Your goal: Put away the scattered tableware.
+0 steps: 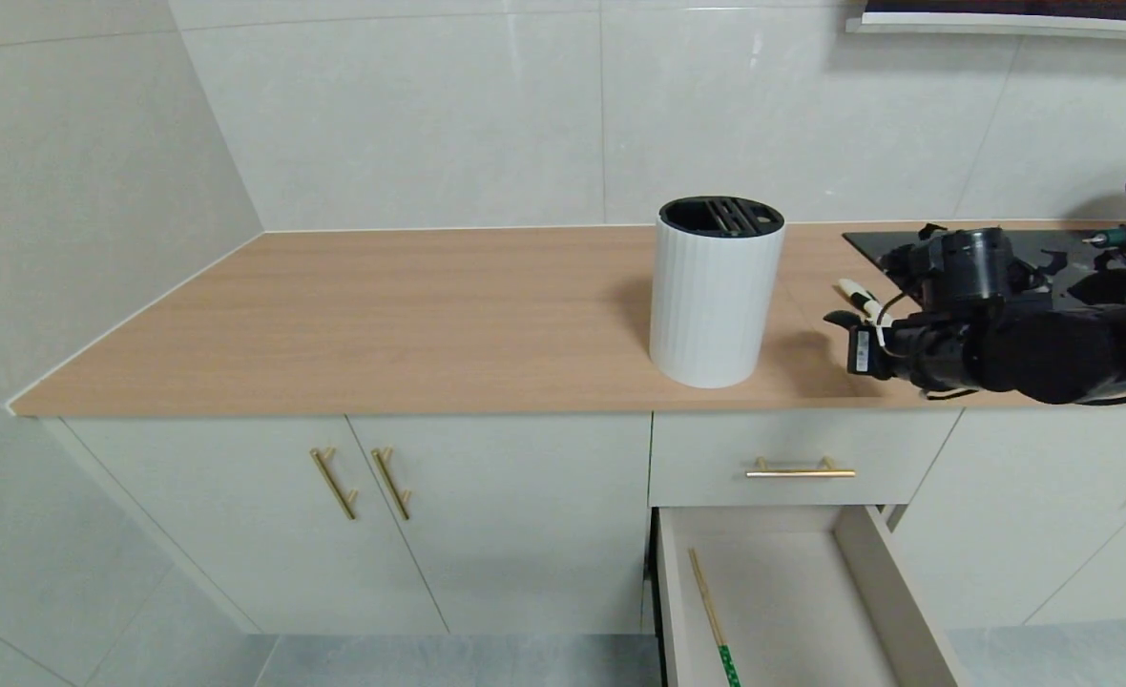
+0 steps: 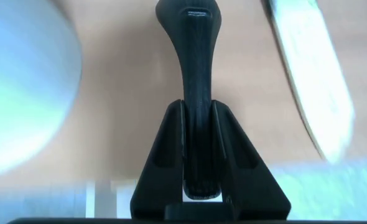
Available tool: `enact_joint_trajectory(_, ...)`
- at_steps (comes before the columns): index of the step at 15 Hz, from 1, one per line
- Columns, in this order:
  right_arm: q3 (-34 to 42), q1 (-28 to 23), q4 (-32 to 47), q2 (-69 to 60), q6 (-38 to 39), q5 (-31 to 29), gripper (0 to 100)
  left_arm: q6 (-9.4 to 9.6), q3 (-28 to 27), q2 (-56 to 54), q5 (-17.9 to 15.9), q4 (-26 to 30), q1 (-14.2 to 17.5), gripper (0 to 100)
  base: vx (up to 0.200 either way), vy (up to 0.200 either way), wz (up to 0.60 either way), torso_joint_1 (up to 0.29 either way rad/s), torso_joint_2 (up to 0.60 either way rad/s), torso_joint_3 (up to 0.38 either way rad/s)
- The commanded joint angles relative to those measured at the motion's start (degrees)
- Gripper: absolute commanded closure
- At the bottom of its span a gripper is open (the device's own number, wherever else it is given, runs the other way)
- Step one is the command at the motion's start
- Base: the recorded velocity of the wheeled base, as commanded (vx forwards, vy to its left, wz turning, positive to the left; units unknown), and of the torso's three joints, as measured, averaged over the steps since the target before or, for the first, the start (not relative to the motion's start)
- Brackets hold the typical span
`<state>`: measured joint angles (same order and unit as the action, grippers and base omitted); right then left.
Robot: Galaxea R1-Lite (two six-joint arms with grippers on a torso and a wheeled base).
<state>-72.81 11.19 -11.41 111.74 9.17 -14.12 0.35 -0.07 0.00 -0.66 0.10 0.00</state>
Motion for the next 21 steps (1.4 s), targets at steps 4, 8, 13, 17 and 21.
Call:
enact_joint_trajectory(4,22.6,0.1,-10.2,-18.8,-0.5,0.3,100,0.0,0.0,0.1,0.0,0.0,0.0,0,0.0,0.0,0.0,0.0,0.0,0.0)
enact_joint_trajectory(8,31.6,1.7,-12.8,-20.8,-3.8,0.1,100,0.0,0.0,0.1,0.0,0.0,0.0,0,0.0,0.0,0.0,0.0,0.0,0.0)
enact_joint_trajectory(13,37.5,3.7,-16.5,-22.5,-8.0,0.0,100,0.0,0.1,0.1,0.0,0.0,0.0,0,0.0,0.0,0.0,0.0,0.0,0.0)
enact_joint_trajectory(17,40.8,6.4,-17.2,-22.8,-11.7,0.1,100,0.0,0.1,0.1,0.0,0.0,0.0,0,0.0,0.0,0.0,-0.029,0.05,0.031)
enact_joint_trajectory(21,42.4,7.9,-17.2,-22.1,-11.8,0.2,100,0.0,0.0,0.1,0.0,0.0,0.0,0,0.0,0.0,0.0,-0.22,0.44,0.217)
